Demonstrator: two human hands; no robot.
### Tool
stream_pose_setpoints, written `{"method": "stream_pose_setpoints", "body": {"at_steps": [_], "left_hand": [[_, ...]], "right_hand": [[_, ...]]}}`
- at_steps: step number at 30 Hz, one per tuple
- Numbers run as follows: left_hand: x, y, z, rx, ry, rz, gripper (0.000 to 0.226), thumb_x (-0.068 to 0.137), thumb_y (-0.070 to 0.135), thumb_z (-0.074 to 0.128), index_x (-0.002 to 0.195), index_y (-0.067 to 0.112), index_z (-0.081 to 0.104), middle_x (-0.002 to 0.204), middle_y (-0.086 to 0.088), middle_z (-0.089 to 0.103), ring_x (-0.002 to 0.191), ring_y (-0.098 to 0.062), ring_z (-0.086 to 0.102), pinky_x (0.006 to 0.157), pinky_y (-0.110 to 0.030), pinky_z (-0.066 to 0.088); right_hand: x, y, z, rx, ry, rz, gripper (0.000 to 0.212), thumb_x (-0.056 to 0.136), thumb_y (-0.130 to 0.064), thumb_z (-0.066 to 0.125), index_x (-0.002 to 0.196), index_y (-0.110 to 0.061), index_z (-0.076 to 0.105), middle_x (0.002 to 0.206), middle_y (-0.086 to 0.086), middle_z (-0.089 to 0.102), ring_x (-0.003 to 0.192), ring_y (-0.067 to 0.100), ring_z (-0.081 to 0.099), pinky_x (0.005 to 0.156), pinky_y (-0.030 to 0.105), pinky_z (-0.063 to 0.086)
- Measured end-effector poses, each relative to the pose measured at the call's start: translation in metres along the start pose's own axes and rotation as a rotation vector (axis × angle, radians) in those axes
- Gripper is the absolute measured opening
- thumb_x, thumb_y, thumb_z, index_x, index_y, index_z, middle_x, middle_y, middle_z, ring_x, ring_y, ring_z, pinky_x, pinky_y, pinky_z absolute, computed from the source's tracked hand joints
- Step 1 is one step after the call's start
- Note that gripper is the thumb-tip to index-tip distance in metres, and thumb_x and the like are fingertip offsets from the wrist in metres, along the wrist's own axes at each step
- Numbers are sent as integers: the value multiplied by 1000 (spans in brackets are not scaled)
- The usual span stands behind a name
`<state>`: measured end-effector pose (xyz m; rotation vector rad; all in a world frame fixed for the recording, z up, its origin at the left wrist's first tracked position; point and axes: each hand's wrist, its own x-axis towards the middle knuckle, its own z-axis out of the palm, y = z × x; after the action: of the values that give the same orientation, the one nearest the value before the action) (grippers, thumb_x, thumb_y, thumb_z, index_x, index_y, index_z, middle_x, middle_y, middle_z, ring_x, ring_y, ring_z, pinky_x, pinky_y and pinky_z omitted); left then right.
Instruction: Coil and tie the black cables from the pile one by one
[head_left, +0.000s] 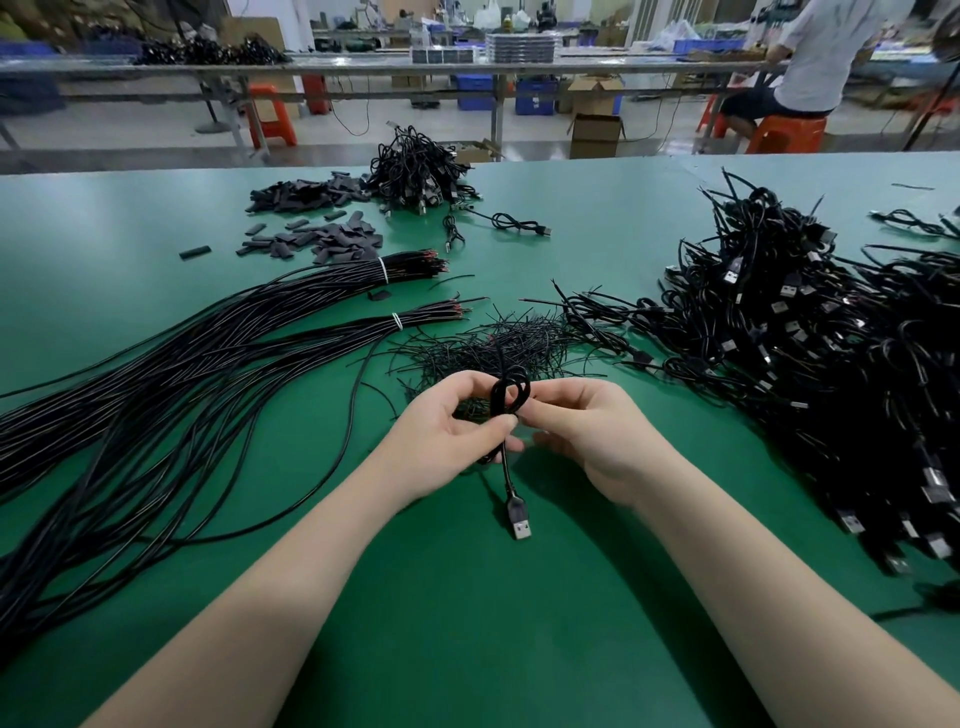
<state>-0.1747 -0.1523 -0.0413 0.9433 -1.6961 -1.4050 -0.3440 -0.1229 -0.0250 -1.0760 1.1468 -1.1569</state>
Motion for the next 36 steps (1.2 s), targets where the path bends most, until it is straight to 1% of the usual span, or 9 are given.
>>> {"method": "stream_pose_setpoints", "body": {"at_steps": [4, 10, 14, 18, 21, 25, 28, 32, 36], "left_hand": [[0, -6, 3, -106, 135, 1, 21, 84, 14, 72, 96, 28, 61, 84, -5, 76, 72, -26, 72, 70, -35, 59], [1, -4, 14, -59, 271, 159, 21, 88, 7, 66, 92, 26, 60, 87, 19, 67, 73, -13, 71, 73, -43, 60], [0, -4, 19, 64, 342, 245, 30, 92, 0, 60, 96, 30, 60, 95, 13, 67, 74, -10, 71, 73, -29, 58], [0, -5, 20, 115, 339, 260, 27, 93, -1, 57, 100, 25, 59, 105, -7, 63, 72, -10, 70, 68, -20, 53], [0, -5, 18, 109, 298, 221, 24, 93, 0, 58, 99, 23, 59, 94, 1, 65, 65, -9, 66, 63, -27, 54], [0, -4, 15, 19, 247, 178, 27, 93, -1, 58, 95, 25, 59, 84, 20, 66, 64, -8, 67, 58, -20, 52], [0, -5, 14, -51, 230, 161, 25, 92, -2, 59, 95, 23, 62, 85, 19, 68, 68, -12, 69, 62, -22, 54], [0, -6, 17, -70, 278, 159, 24, 91, 0, 62, 95, 24, 64, 85, 16, 69, 74, -11, 70, 68, -22, 54], [1, -5, 19, 45, 367, 202, 29, 86, 8, 71, 90, 36, 66, 90, 17, 72, 83, -7, 69, 79, -20, 52]], "right_hand": [[1, 5, 4, 4, 73, -30, 7, 85, -8, 71, 82, -14, 75, 72, 3, 72, 65, 11, 65, 62, 20, 47], [1, 6, 11, -21, 162, -69, 14, 85, -15, 72, 74, -23, 76, 75, -3, 73, 74, 8, 66, 64, 21, 46], [0, 5, 12, -69, 203, -104, 15, 83, -20, 74, 73, -31, 77, 76, -5, 74, 71, 4, 64, 58, 14, 46], [1, 8, 13, -28, 201, -75, 19, 82, -18, 73, 73, -34, 77, 70, -7, 71, 64, 5, 61, 56, 16, 46], [2, 9, 11, 27, 157, -8, 17, 83, -17, 72, 76, -32, 78, 68, -7, 68, 62, 6, 58, 59, 20, 42], [4, 10, 6, 28, 108, 10, 11, 84, -18, 72, 80, -26, 79, 68, -4, 66, 60, 7, 54, 56, 20, 39], [3, 12, 6, 24, 84, 11, 8, 84, -22, 72, 84, -20, 79, 68, 1, 66, 58, 12, 48, 55, 27, 32], [3, 14, 7, 21, 157, -44, 7, 83, -19, 74, 76, -22, 77, 69, 3, 70, 66, 19, 54, 58, 28, 44], [3, 15, 10, -40, 213, -107, 12, 84, -21, 73, 74, -22, 69, 72, 2, 71, 69, 16, 64, 65, 43, 50]]}}
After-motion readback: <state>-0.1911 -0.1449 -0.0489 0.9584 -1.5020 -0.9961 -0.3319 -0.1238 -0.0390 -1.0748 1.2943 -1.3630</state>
